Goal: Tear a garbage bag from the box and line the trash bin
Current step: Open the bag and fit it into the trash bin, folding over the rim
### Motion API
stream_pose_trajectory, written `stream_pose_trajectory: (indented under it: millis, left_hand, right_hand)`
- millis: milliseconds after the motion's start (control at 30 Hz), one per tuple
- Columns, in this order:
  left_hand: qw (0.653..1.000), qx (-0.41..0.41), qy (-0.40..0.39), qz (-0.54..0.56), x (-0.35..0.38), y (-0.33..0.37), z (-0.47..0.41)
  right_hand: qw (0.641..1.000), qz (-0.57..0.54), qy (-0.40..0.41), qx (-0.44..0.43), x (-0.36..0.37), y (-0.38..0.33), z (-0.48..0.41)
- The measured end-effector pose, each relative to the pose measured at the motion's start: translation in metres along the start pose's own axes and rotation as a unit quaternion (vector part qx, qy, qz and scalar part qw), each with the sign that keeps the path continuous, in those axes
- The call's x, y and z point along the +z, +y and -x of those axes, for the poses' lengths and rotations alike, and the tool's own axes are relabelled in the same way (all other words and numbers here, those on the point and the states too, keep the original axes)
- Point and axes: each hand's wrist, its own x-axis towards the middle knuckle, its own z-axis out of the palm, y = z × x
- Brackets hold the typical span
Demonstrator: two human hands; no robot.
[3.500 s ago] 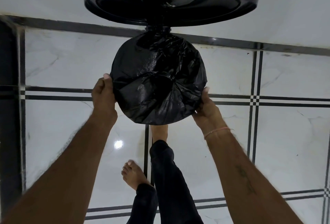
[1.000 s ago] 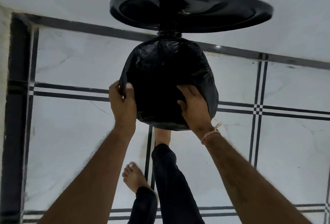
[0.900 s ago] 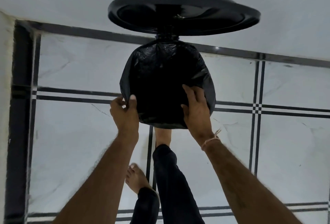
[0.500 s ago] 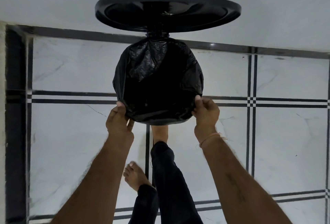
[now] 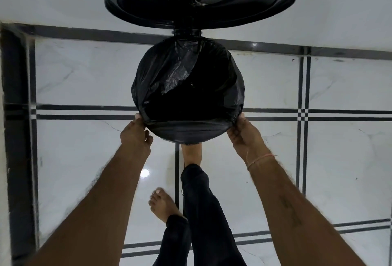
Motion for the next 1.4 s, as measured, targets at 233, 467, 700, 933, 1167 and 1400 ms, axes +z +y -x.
stream_pose_trajectory:
  millis: [233, 467, 700, 933, 1167, 1400]
  left_hand:
    - [0.997, -0.023, -0.036, 0.060, 0.003, 0.000, 0.012]
    - [0.983, -0.034, -0.140, 0.118, -0.011, -0.011, 0.015]
    - [0.993, 0.000, -0.088, 0.074, -0.001, 0.002, 0.003]
    - [0.998, 0.025, -0.057, 0.028, -0.007, 0.012, 0.000]
    - [0.988, 0.123, -0.080, -0.045, -0.005, 0.021, 0.017]
    - [0.993, 0.064, -0.092, 0.041, -0.004, 0.028, 0.017]
  right_hand:
    - [0.997, 0.023, -0.067, 0.017, -0.001, 0.004, 0.008]
    - [0.996, -0.031, -0.072, 0.043, -0.007, 0.009, 0.004]
    - [0.998, -0.029, -0.026, 0.055, -0.002, 0.006, -0.010]
    - [0.999, 0.018, -0.010, 0.036, 0.002, -0.009, -0.016]
    - [0.996, -0.020, -0.081, -0.042, -0.004, -0.013, -0.014]
    - [0.999, -0.007, -0.011, -0.039, 0.004, -0.018, -0.021]
